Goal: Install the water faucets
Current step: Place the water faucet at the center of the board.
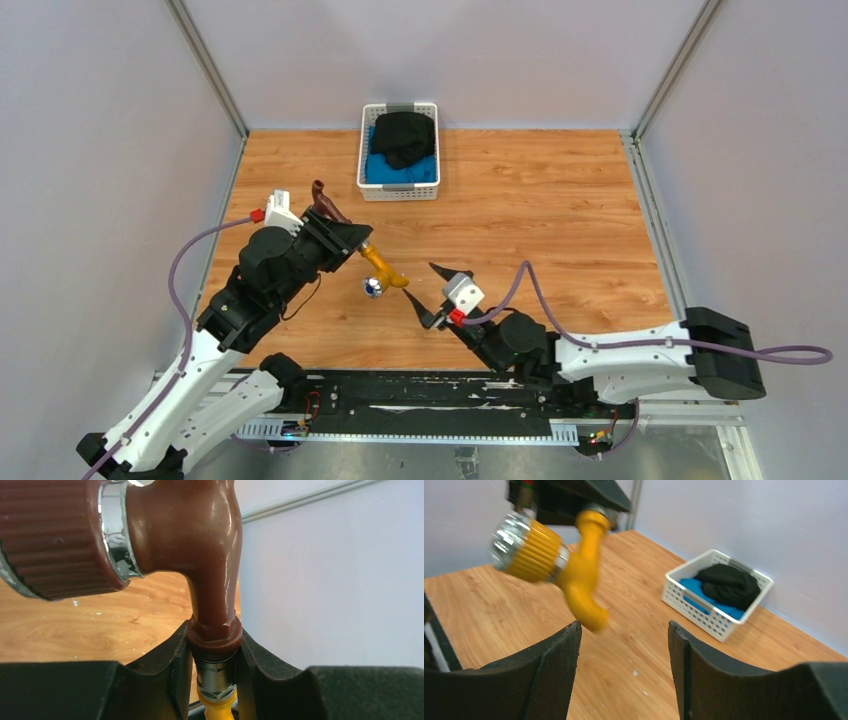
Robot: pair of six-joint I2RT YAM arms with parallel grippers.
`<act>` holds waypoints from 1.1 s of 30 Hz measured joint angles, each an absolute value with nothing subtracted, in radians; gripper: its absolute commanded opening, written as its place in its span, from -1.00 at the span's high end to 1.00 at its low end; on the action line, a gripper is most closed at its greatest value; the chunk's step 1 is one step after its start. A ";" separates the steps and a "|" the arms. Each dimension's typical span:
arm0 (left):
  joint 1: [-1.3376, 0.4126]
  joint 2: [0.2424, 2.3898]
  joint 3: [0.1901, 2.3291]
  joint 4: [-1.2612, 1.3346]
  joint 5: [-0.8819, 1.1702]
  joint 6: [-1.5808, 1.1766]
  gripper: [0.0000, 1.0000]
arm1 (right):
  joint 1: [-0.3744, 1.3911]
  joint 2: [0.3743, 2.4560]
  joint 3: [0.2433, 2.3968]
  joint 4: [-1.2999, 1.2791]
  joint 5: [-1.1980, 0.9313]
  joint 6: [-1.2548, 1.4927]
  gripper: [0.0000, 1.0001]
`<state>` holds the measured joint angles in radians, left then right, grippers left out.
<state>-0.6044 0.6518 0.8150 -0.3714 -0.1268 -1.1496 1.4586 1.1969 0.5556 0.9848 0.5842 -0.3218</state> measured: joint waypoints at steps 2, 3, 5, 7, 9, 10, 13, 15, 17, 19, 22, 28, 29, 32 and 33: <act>-0.604 0.660 0.843 -0.400 -0.147 -1.127 1.00 | 1.455 1.101 0.510 0.909 0.613 -0.302 -0.28; -0.604 0.667 0.855 -0.410 -0.155 -1.115 1.00 | 1.451 1.056 0.492 0.874 0.623 -0.291 -0.28; -0.604 0.685 0.867 -0.417 -0.165 -1.098 1.00 | 1.442 0.978 0.459 0.804 0.643 -0.266 -0.28; -0.604 0.704 0.867 -0.417 -0.169 -1.090 1.00 | 1.428 0.908 0.434 0.728 0.669 -0.243 -0.28; -0.604 0.738 0.855 -0.405 -0.166 -1.084 1.00 | 1.412 0.854 0.429 0.648 0.705 -0.219 -0.28; -0.604 0.763 0.842 -0.389 -0.158 -1.077 1.00 | 1.400 0.826 0.428 0.607 0.721 -0.204 -0.29; -0.604 0.868 0.795 -0.320 -0.087 -1.053 1.00 | 1.354 0.722 0.428 0.476 0.753 -0.145 -0.29; -0.607 0.967 0.779 -0.260 -0.016 -1.034 1.00 | 1.270 0.641 0.429 0.379 0.760 -0.084 -0.29; -0.627 1.107 0.776 -0.184 0.056 -1.008 1.00 | 1.200 0.562 0.434 0.273 0.764 -0.019 -0.29; -0.665 1.222 0.787 -0.136 0.102 -0.970 1.00 | 1.155 0.506 0.445 0.181 0.771 0.023 -0.29; -0.740 1.403 0.873 -0.108 0.182 -0.897 1.00 | 1.128 0.451 0.488 0.055 0.781 0.064 -0.29; -0.797 1.738 1.168 -0.068 0.304 -0.788 1.00 | 1.123 0.430 0.579 -0.122 0.798 0.113 -0.28; -0.795 1.787 1.215 -0.069 0.318 -0.772 1.00 | 1.123 0.425 0.587 -0.146 0.798 0.121 -0.28; -0.792 1.914 1.339 -0.081 0.358 -0.743 1.00 | 1.122 0.404 0.598 -0.199 0.800 0.145 -0.26; -0.792 1.956 1.378 -0.082 0.370 -0.736 1.00 | 1.123 0.395 0.598 -0.215 0.801 0.150 -0.26</act>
